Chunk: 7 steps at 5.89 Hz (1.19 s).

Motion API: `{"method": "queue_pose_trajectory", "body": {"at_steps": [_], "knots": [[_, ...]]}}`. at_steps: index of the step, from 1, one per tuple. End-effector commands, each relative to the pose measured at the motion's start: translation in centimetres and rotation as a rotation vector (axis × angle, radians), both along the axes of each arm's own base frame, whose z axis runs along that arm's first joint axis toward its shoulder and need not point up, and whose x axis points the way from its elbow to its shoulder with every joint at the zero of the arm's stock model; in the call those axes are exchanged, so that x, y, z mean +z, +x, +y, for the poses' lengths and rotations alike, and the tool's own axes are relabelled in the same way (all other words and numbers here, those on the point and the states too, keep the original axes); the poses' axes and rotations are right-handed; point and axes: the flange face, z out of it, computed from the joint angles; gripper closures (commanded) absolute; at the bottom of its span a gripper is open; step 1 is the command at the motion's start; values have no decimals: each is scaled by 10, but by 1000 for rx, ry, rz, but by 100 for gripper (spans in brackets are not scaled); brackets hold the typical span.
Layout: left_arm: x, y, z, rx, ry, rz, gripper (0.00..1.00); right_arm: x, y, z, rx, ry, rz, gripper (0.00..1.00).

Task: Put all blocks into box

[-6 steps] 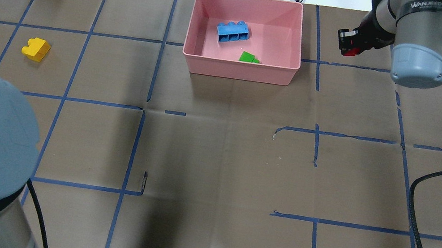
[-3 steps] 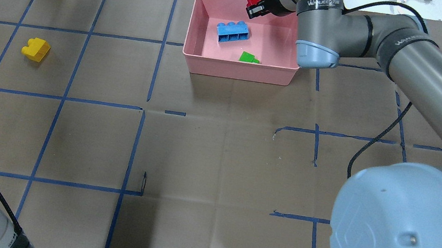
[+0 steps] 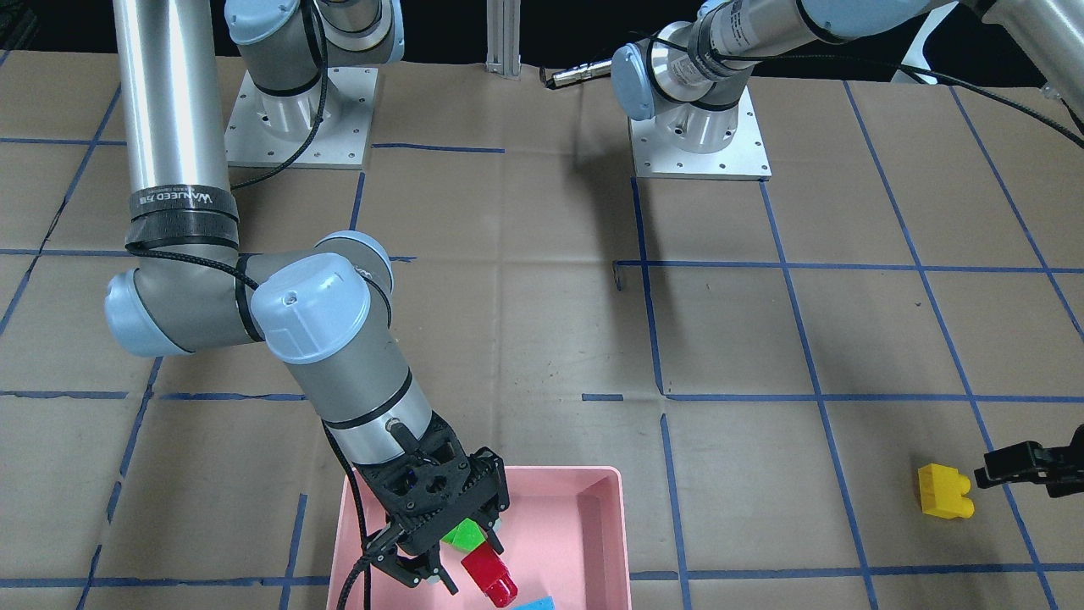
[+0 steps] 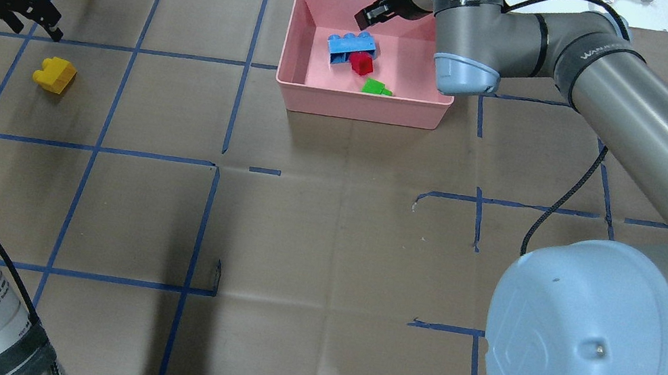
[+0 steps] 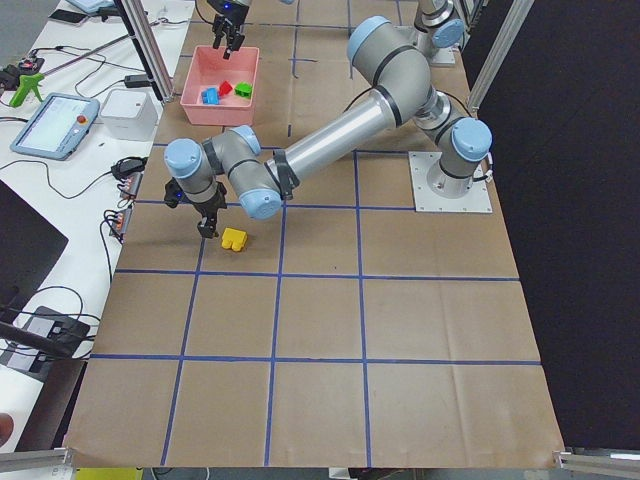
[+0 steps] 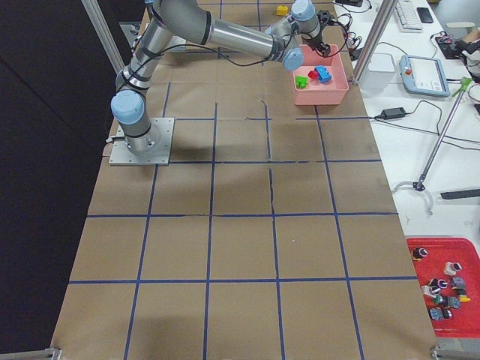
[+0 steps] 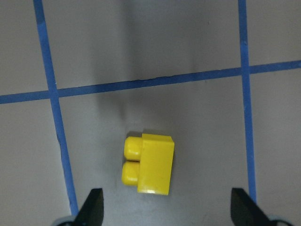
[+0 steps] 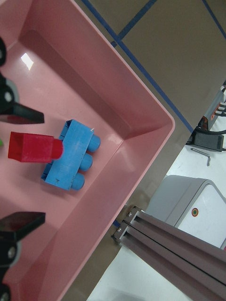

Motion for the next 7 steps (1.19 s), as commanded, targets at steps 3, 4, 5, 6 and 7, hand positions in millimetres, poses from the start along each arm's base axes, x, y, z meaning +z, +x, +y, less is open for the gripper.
{"method": "queue_pose_trajectory", "body": {"at_steps": [3, 4, 5, 6, 7], "knots": [[-73, -5, 25, -105, -42, -29, 6, 85, -107, 61, -154, 424, 124, 0], [-65, 3, 30, -95, -46, -38, 8, 125, -123, 102, -211, 543, 128, 0], [-64, 8, 32, -92, -30, -59, 14, 170, -131, 145, -332, 569, 190, 0], [-67, 8, 34, -91, -18, -55, 25, 202, -132, 197, -435, 592, 179, 0], [-66, 12, 35, -87, -18, -58, 36, 218, -136, 263, -519, 570, 151, 0]]}}
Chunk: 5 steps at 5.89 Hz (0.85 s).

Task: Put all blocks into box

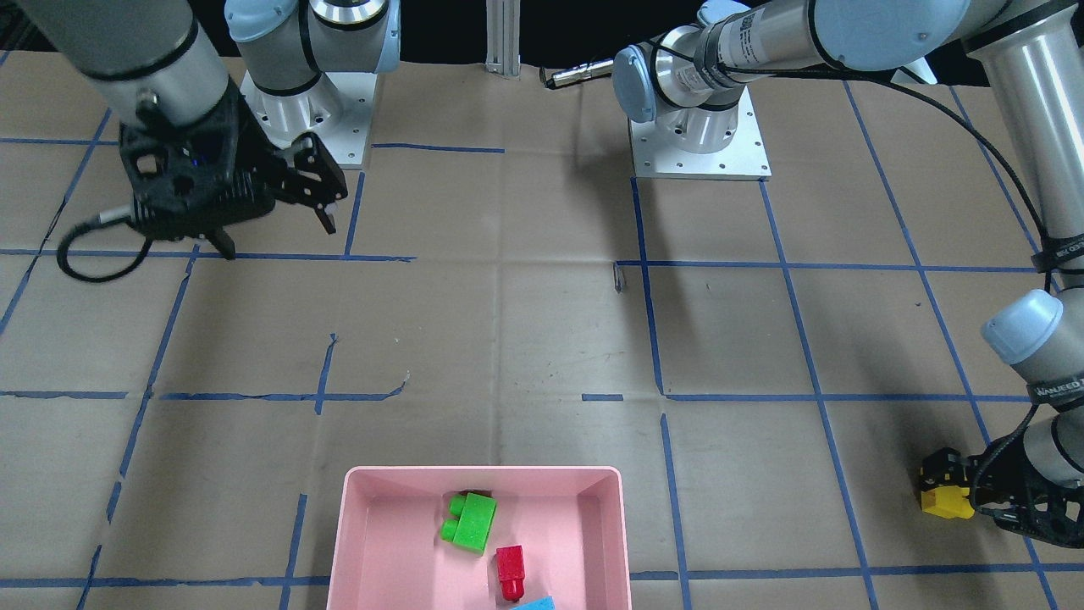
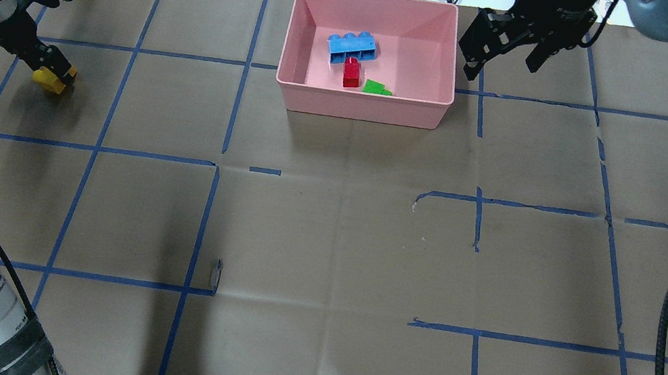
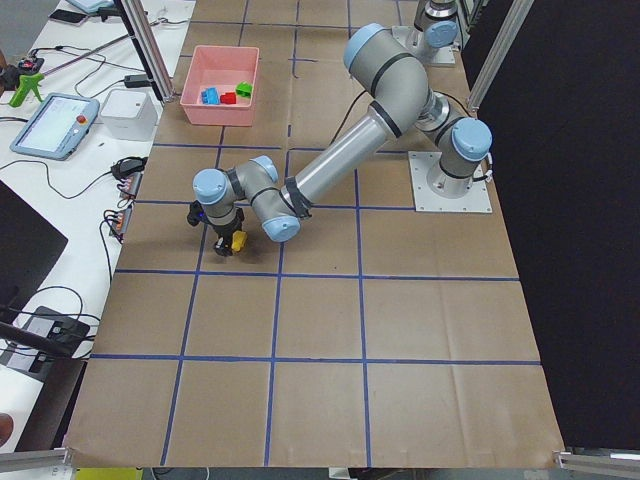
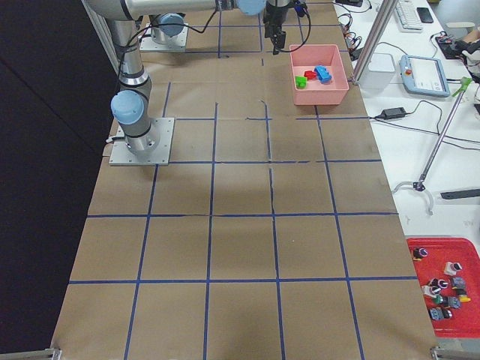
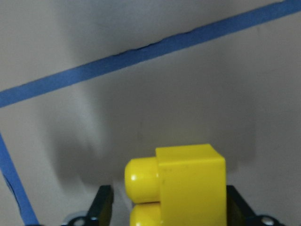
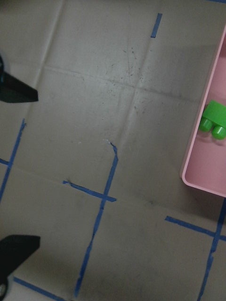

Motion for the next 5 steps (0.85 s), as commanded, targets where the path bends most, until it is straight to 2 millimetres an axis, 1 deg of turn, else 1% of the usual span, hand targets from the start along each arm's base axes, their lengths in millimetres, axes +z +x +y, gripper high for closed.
{"method": "queue_pose_trajectory", "body": {"at_steps": [1, 2, 3, 4, 5], "knots": [[8, 9, 0, 3, 13, -48, 52, 18, -17, 113, -172, -49, 132, 0], [19, 8, -2, 1, 1, -58, 65, -20, -20, 126, -228, -27, 147, 0], [62, 3, 1, -2, -17, -72, 71, -26, -20, 128, -226, -113, 136, 0], [136, -3, 6, -1, -2, -63, 73, -26, -22, 125, -228, -112, 137, 0], [192, -14, 0, 10, 39, -41, 73, -18, -22, 122, -229, -125, 130, 0]]}}
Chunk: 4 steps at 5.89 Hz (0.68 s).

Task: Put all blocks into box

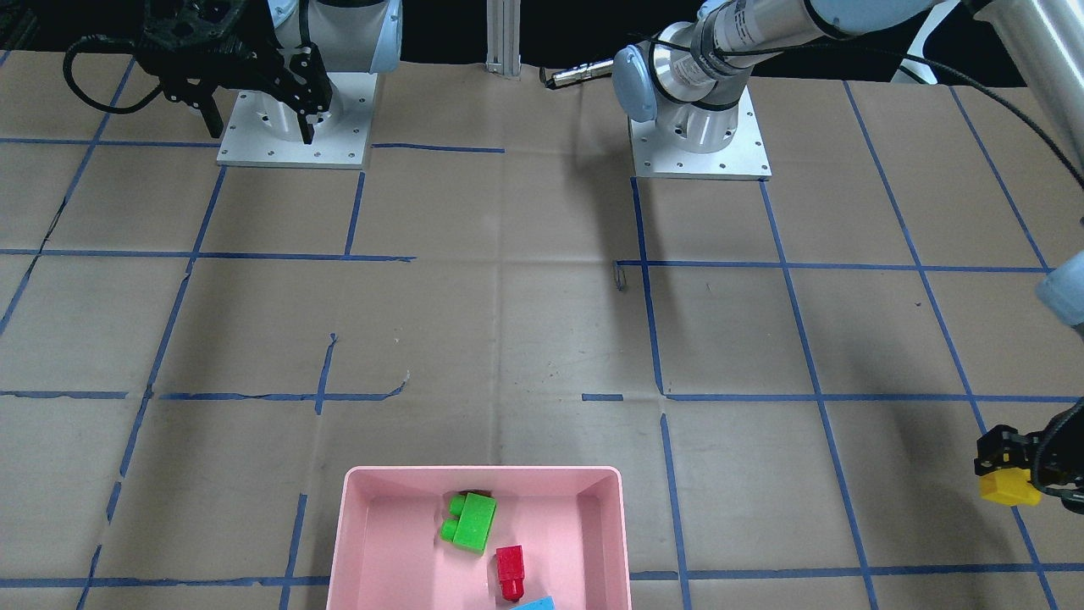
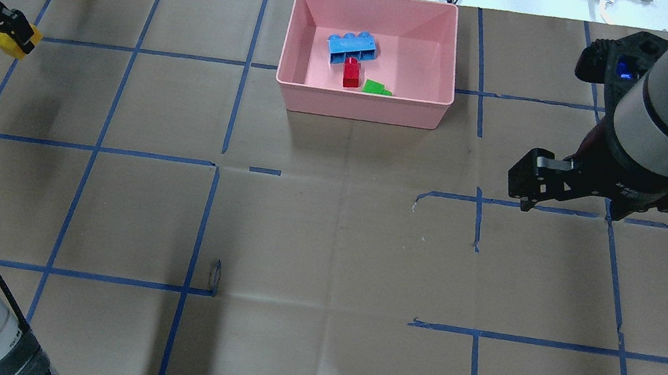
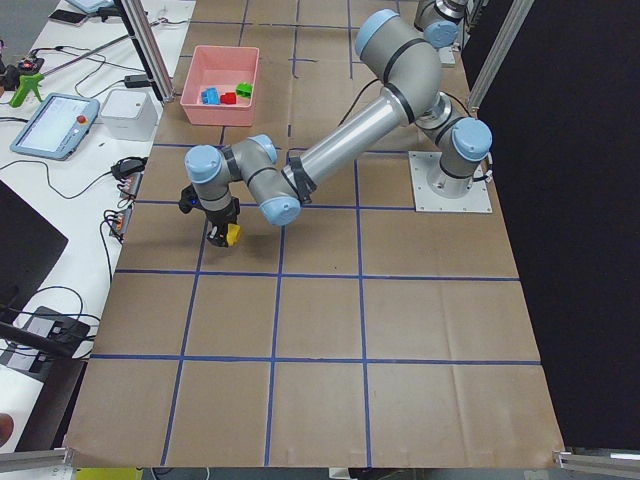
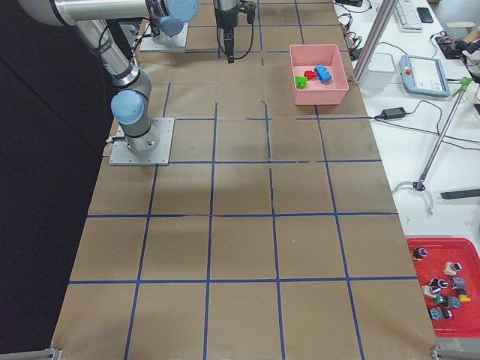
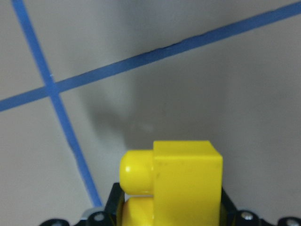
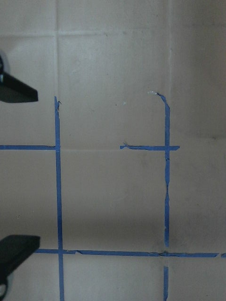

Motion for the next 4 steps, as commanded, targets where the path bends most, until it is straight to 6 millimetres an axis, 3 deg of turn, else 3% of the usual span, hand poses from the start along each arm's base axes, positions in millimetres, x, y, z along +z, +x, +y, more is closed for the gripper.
{"method": "queue_pose_trajectory", "body": {"at_steps": [1, 2, 3, 4], "knots": [[87, -33, -10, 64, 45, 22, 73, 8, 2, -11, 1, -8, -10, 0], [98, -84, -22, 150, 54, 21, 73, 9, 4, -16, 5, -8, -12, 0], [99, -164, -36, 291, 46, 25, 73, 9, 5, -15, 6, -7, -14, 0], [105, -258, -46, 444, 30, 68, 72, 9, 5, -16, 7, -9, -17, 0]]}}
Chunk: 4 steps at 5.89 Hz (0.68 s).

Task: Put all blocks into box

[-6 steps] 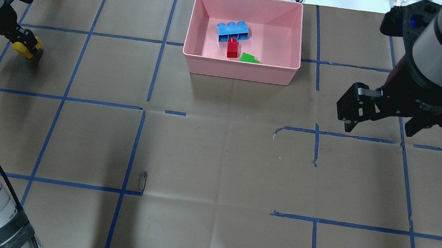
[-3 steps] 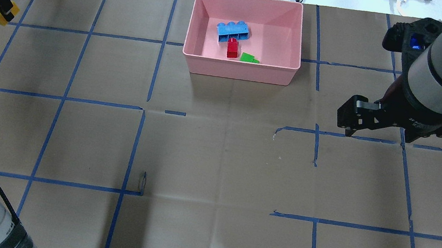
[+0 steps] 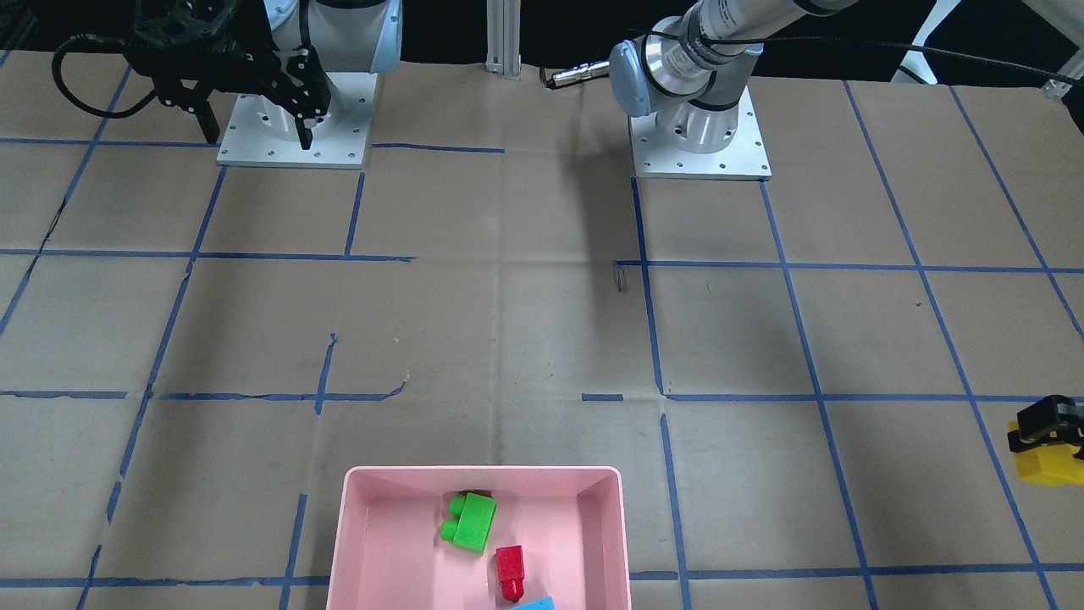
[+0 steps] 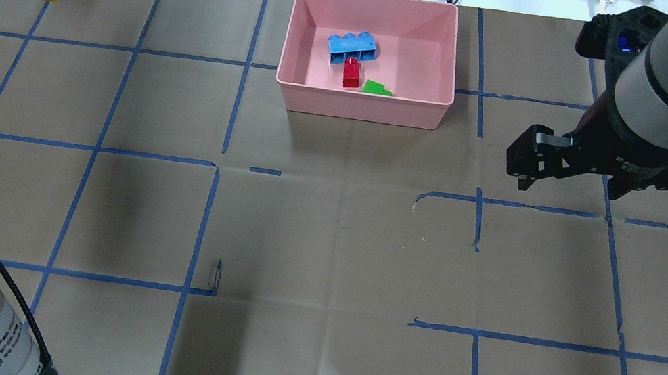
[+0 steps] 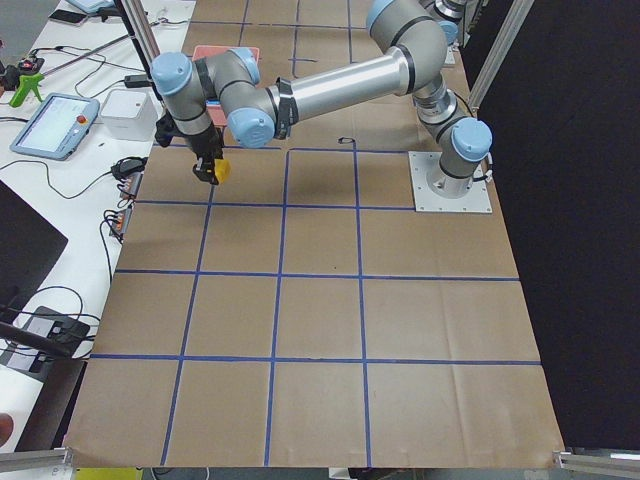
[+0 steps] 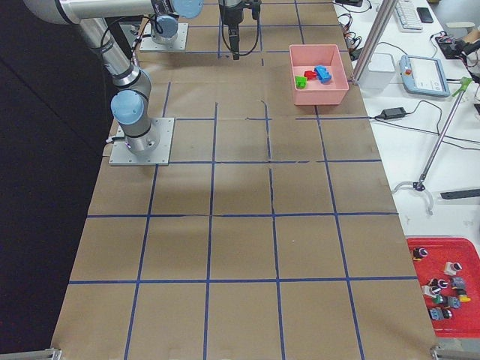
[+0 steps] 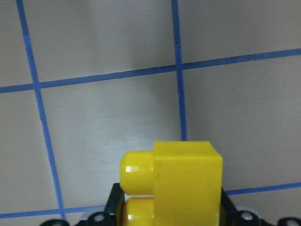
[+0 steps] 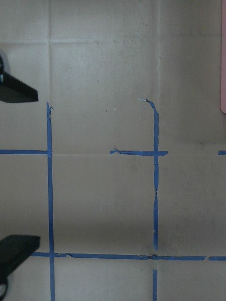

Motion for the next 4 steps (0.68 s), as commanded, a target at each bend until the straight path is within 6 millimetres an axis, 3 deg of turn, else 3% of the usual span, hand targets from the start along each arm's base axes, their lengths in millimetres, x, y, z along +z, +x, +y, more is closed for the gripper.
{"method": "queue_pose_trajectory", "body": {"at_steps": [1, 2, 3, 4], "knots": [[4, -177, -10, 267, -11, 82, 71, 0, 1, 0, 1, -1, -3, 0], [-11, -261, -23, 369, -63, 129, 71, 0, 0, 0, 1, -2, -1, 0], [-51, -319, -44, 395, -97, 142, 71, 1, 1, -1, -1, -4, -3, 0], [-97, -350, -61, 403, -109, 146, 71, 1, 2, 0, -1, -3, -17, 0]]}}
